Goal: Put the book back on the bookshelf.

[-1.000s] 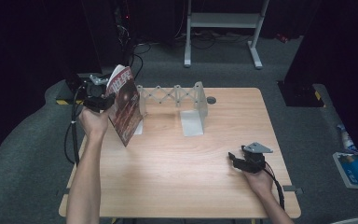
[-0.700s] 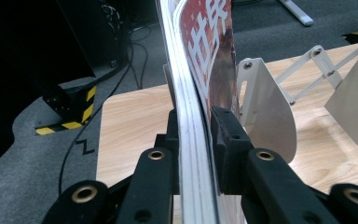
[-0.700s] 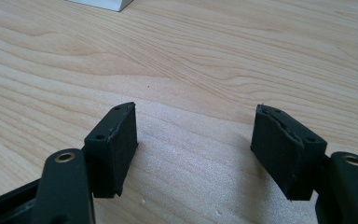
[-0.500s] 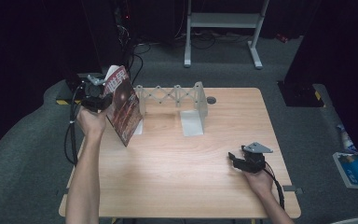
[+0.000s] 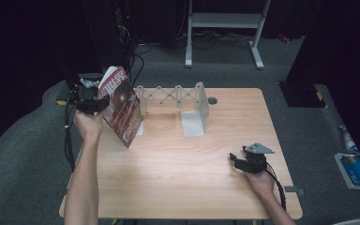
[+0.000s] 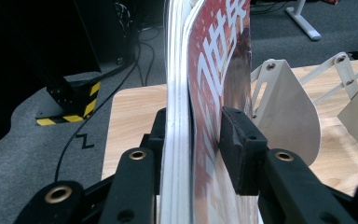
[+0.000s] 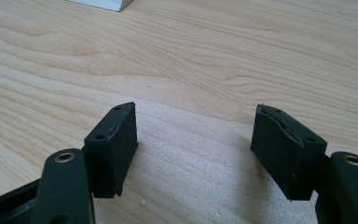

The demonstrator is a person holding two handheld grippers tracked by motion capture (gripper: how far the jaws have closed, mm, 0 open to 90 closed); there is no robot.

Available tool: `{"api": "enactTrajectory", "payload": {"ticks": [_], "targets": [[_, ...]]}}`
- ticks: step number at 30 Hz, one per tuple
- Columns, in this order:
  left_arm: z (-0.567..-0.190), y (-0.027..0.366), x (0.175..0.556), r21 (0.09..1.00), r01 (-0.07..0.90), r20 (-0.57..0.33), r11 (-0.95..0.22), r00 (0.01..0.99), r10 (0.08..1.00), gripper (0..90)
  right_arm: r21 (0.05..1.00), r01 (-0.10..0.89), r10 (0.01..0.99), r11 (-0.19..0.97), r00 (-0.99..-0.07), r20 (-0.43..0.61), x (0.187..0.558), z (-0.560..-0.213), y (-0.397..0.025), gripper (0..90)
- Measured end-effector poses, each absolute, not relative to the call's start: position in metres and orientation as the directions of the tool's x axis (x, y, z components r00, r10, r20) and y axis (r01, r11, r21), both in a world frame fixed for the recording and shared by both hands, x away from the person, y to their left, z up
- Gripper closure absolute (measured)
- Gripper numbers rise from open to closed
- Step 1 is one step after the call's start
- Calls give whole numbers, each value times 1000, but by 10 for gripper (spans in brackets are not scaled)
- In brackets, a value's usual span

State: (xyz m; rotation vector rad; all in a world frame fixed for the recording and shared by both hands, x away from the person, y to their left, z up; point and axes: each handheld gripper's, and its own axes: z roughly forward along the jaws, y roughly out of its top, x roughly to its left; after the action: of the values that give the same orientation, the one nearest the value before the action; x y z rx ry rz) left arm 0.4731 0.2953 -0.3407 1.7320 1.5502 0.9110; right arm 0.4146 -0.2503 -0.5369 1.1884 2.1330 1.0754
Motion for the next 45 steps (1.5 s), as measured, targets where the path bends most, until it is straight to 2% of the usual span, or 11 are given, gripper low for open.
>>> {"api": "enactTrajectory", "payload": {"ticks": [7,23,29,33,37,41,45], "targets": [[-342,299,471,831,553,46,-66,49,998,608,813,489,857,317,-514,-25,415,-537,-250,312],[-346,308,462,848,529,-22,-11,56,998,413,812,489,857,317,-514,-25,415,-537,-250,312],[-344,312,452,867,497,-65,26,61,996,373,813,489,858,316,-513,-25,415,-537,-250,311],[-343,311,443,878,479,-37,-4,75,996,347,812,491,859,315,-512,-24,415,-537,-250,311],[-341,315,433,894,448,-70,22,90,993,333,812,491,859,314,-511,-23,415,-537,-250,311],[-344,313,427,894,448,-39,-9,98,994,335,812,492,860,313,-510,-23,415,-537,-250,311],[-347,314,417,901,434,-46,-10,119,992,334,812,492,860,314,-510,-23,415,-537,-250,310]]}}
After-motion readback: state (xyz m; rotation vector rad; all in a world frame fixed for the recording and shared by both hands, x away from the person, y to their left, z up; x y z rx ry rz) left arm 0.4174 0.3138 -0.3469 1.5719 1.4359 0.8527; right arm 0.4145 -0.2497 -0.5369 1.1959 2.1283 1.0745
